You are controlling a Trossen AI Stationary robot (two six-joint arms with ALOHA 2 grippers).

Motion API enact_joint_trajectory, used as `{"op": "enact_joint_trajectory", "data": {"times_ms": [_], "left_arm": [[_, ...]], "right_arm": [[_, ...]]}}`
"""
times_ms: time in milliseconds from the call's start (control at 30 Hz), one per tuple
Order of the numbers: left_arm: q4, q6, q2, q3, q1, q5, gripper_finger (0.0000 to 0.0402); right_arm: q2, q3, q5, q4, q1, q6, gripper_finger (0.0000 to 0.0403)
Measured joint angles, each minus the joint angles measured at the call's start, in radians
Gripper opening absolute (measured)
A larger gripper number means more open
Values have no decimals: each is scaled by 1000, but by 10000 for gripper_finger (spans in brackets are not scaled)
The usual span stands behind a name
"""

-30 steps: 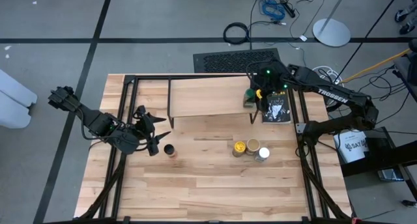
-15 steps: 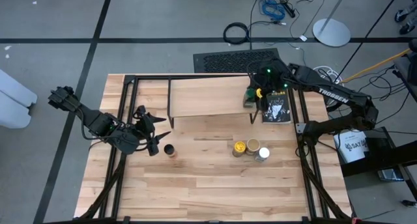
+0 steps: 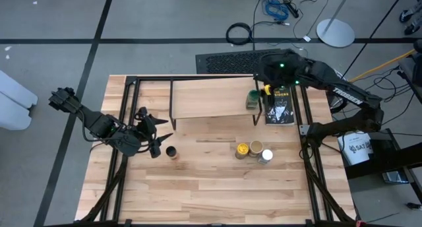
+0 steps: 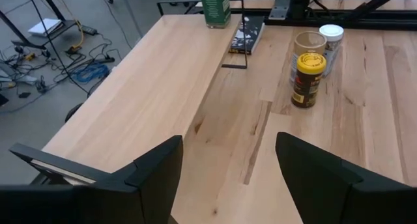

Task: Shelf spices
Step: Put the orange seasoning bottle on the shelf

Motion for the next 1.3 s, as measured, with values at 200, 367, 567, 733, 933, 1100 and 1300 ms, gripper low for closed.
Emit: {"op": "enact_joint_trajectory", "data": {"times_ms": [200,367,567,733,933,1100,1300], "left_arm": [[0,-51,0,0,0,30,255],[0,-83,0,0,0,79,255],[-3,-175,0,0,0,106,255],[-26,-244,26,0,0,130,255],[-171,-365,145,-1,1,184,255],[-62,-340,236,-1,-13,236,264],[-90,-365,316,-1,-12,279,321]], "right_arm": [[-61,59,3,-19,80,93,281],[-102,59,22,-42,240,257,281],[-79,-5,206,-30,528,416,281],[-57,-86,392,-3,710,512,281],[-53,-148,463,20,842,595,281],[-53,-154,461,22,900,609,281],[-54,-154,459,21,966,644,281]]}}
